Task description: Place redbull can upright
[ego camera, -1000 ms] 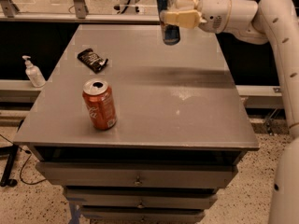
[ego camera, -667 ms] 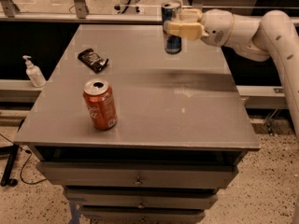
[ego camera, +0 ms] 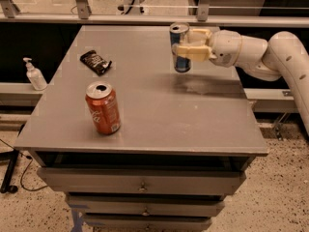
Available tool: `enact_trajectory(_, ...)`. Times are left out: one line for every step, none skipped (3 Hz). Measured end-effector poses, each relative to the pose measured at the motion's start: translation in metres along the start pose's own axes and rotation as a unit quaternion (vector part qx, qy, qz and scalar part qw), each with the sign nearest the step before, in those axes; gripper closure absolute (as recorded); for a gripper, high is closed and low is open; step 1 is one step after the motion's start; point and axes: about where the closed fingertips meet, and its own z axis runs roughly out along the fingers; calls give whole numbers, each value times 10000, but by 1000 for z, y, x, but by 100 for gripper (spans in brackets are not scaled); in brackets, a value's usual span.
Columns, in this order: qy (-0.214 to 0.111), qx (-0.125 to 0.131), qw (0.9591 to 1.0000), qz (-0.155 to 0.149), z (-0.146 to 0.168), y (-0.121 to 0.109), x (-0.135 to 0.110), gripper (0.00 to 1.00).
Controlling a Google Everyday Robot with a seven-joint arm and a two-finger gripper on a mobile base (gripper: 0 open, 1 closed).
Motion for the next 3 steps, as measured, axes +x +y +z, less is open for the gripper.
enact_trajectory(65,72,9999,-70,-5,2,16,100)
enact_trajectory(20,113,9999,-19,-8,3,26,100)
enact_trajectory(19,151,9998,100,-11,2,34,82)
